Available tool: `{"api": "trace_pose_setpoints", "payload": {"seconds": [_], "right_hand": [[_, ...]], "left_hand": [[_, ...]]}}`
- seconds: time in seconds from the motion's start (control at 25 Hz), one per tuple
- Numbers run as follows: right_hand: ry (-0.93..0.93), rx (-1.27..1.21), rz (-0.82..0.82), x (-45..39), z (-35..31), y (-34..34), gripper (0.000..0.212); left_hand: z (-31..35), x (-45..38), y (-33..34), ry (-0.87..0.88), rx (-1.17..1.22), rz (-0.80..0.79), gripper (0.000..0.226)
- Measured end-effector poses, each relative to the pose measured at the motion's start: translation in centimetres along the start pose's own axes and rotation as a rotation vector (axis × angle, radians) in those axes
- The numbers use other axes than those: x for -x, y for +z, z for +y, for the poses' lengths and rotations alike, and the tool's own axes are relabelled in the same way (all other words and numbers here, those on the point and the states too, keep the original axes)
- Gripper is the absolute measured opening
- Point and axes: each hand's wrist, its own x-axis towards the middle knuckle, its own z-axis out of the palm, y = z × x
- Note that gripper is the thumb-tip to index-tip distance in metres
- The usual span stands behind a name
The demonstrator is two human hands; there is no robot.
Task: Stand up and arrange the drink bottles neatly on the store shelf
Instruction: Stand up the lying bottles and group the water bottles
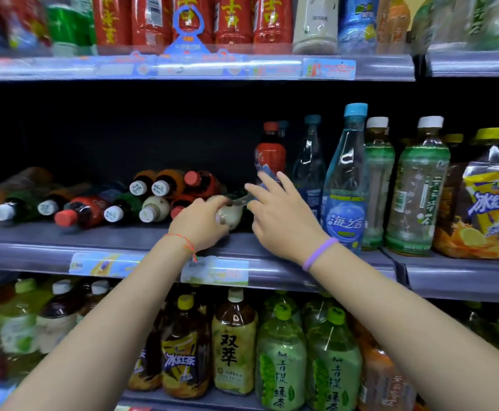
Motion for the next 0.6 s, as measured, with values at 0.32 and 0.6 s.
{"api": "trace_pose_setpoints", "payload": {"seconds": [0.32, 0.6], "right_hand": [[0.084, 0.242, -0.357, -4.8, -0.9, 2.3, 0.045], [0.254, -0.414, -0.201, -4.8, -1.8, 2.9, 0.080]], "left_hand": [[-1.7, 0.0, 0.3, 0.136, 0.089, 0.081, 0.044], [-1.6, 0.7, -1.1, 0.206, 0.394, 0.312, 0.032]]}}
